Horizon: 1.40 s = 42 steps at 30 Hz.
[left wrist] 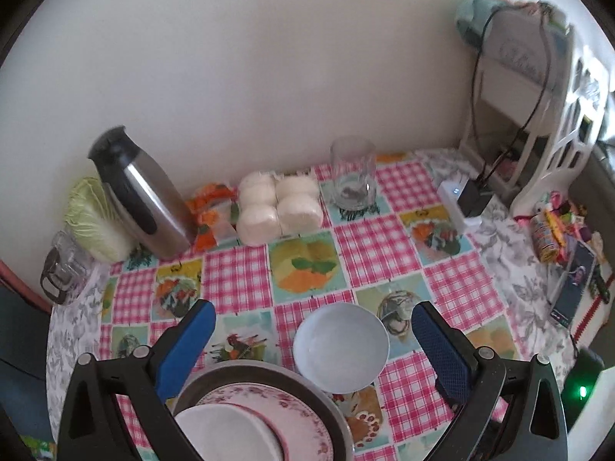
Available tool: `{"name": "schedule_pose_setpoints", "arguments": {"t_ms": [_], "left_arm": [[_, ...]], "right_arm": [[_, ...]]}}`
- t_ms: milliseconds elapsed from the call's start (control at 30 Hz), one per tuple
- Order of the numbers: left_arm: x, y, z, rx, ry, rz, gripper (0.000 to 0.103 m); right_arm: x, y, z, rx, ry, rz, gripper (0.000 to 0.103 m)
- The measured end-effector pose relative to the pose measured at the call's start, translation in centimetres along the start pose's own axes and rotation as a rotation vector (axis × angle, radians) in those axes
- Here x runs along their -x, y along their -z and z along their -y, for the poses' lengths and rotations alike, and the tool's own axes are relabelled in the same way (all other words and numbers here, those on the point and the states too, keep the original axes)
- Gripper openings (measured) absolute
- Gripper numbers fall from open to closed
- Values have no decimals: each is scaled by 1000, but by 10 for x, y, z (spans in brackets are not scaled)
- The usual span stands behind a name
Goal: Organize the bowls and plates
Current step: 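Move both grippers to the white round bowl on the tablecloth, then close both grippers on the rim of the white round bowl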
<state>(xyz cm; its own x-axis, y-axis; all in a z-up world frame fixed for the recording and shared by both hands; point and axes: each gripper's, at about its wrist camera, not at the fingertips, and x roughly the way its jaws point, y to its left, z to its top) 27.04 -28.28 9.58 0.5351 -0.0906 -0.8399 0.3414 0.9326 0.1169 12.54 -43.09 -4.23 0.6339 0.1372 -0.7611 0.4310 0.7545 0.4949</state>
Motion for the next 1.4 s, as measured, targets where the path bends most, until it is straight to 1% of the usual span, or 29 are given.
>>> {"name": "schedule_pose_setpoints", "arguments": {"t_ms": [100, 200, 233, 367, 433, 500, 533, 633, 667, 733, 833, 900, 967, 1167, 1267, 1300, 1333, 1367, 1400], "left_arm": [[-23, -5, 11, -9, -38, -65, 103], [-43, -8, 13, 36, -35, -123, 103], [-48, -8, 14, 47, -39, -132, 103], [-71, -9, 11, 60, -111, -160, 103], [-84, -7, 5, 81, -135, -186, 102], [-96, -4, 0, 99, -146, -213, 97], [-102, -3, -2, 102, -152, -226, 92], [-119, 3, -4, 97, -178, -268, 90], [-124, 5, -5, 97, -179, -277, 87], [-134, 9, -7, 105, -180, -300, 86], [-148, 15, -8, 103, -188, -336, 86], [-155, 18, -7, 96, -193, -351, 86], [-161, 20, -7, 88, -198, -359, 82], [-177, 28, -7, 80, -200, -397, 69], [-183, 31, -7, 81, -200, -412, 68], [-185, 33, -7, 80, -202, -419, 67], [-186, 34, -8, 80, -201, -423, 64], [-188, 35, -8, 84, -197, -426, 60], [-189, 36, -8, 87, -196, -428, 60]], "right_arm": [[-4, -1, -3, 8, -6, -3, 99], [-10, -2, -6, 18, -19, -8, 99], [-12, -3, -7, 20, -21, -9, 99], [-24, -5, -6, 21, -18, -16, 99], [-31, -6, -5, 18, -16, -23, 99], [-39, -6, -5, 15, -18, -34, 99], [-44, -6, -5, 16, -24, -39, 99], [-56, -3, -10, 22, -44, -59, 99], [-61, -2, -12, 24, -49, -66, 99], [-70, 1, -15, 29, -60, -81, 99], [-84, 5, -14, 22, -39, -112, 99], [-90, 6, -13, 15, -43, -131, 99], [-97, 8, -13, 15, -58, -144, 99], [-105, 11, -18, 26, -59, -153, 98], [-108, 12, -24, 43, -63, -156, 92], [-110, 13, -27, 47, -64, -157, 87], [-111, 14, -29, 51, -65, -159, 80], [-112, 14, -30, 53, -65, -160, 77], [-114, 15, -31, 57, -67, -163, 72]]}}
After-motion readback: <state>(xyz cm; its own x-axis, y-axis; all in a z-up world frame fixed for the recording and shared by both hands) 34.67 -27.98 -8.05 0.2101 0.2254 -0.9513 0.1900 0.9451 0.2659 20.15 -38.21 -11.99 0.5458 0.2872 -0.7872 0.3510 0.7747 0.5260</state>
